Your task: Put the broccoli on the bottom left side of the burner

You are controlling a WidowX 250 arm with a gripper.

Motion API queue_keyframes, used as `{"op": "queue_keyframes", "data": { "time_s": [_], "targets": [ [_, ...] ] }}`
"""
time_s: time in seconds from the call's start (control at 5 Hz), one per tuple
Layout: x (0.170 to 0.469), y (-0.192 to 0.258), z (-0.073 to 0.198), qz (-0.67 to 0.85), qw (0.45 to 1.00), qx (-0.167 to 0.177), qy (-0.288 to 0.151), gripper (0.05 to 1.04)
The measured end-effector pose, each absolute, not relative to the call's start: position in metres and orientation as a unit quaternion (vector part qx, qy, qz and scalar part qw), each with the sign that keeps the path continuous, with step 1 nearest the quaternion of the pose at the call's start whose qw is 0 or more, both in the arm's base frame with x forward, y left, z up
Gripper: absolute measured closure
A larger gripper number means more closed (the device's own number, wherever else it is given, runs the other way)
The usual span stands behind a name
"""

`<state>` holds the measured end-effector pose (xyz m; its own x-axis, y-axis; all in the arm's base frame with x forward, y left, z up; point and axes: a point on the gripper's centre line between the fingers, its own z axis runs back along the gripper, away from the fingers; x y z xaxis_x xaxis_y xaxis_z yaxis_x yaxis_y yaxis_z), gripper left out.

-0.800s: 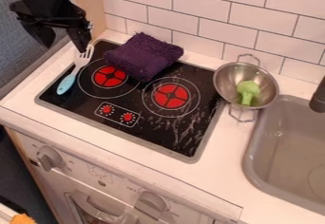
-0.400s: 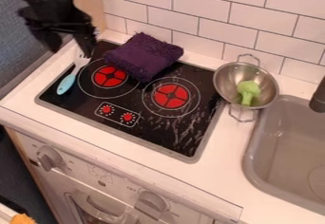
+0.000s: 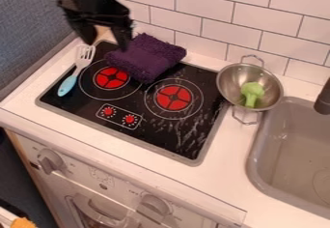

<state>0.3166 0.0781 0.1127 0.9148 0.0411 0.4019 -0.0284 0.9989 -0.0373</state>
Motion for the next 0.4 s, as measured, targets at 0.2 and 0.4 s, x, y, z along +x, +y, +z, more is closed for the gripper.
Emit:
{"op": "queue_keyframes", "data": {
  "time_s": [0.2,0.4],
  "targets": [
    [0.329,0.033,0.119,-0.051,0.975,-0.032,-0.214,0.085],
    [0.343,-0.008,0.112,-0.109,0.97,-0.063,-0.207,0.085]
  ]
}}
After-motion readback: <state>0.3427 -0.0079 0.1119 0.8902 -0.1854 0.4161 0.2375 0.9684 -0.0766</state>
